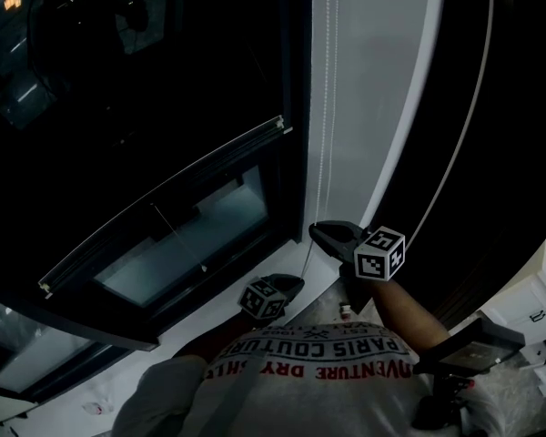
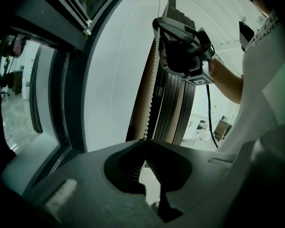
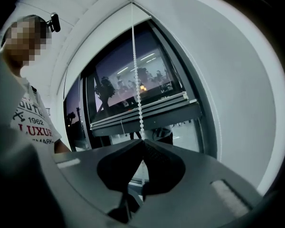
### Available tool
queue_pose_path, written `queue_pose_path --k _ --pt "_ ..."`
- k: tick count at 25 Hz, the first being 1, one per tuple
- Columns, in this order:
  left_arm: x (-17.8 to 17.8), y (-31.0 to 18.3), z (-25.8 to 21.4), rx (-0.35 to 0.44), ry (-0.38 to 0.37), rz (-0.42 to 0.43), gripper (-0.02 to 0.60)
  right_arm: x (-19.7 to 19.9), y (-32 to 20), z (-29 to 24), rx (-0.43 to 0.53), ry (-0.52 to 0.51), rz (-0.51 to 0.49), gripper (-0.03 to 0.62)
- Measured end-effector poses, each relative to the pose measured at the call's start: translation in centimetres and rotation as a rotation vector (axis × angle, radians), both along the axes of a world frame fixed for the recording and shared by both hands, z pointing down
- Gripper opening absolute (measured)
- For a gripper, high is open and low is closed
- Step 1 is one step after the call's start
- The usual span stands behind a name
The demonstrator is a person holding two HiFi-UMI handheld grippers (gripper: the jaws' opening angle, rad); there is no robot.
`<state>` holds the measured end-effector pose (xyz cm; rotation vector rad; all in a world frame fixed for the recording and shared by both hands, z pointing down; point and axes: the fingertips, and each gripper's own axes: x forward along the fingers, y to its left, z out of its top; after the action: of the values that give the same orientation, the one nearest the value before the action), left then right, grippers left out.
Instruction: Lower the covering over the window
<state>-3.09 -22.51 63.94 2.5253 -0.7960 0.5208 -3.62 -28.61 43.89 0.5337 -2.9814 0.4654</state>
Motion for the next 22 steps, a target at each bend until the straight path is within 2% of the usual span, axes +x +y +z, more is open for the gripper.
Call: queue_pose_path --k 5,11,14,18,22 --pt "0.1 1.0 1.7 -0.031 0.002 0.018 0.006 -0.4 0.5 2.1 -0.035 0.024 -0.007 0.006" --pt "-0.5 1.5 1.4 -0.061 0.089 -0.007 0.009 -0.5 0.8 2.3 -0.048 0.024 -0.016 0.006" --pt "-1.3 1.2 0.8 -0.070 0.154 -0.004 0.066 -0.4 0.7 2.4 -0.049 0.024 -0.013 0.006" --pt "-2.7 -0.4 -1.8 -0.004 0.230 -0.001 0.097 0.1 0.5 2.4 -0.052 0.022 0.000 0.006" --pt "-3.4 -2.3 -7.8 0.099 0.278 0.043 0.109 0.3 0.3 2.4 -0.056 0.019 0.004 0.006"
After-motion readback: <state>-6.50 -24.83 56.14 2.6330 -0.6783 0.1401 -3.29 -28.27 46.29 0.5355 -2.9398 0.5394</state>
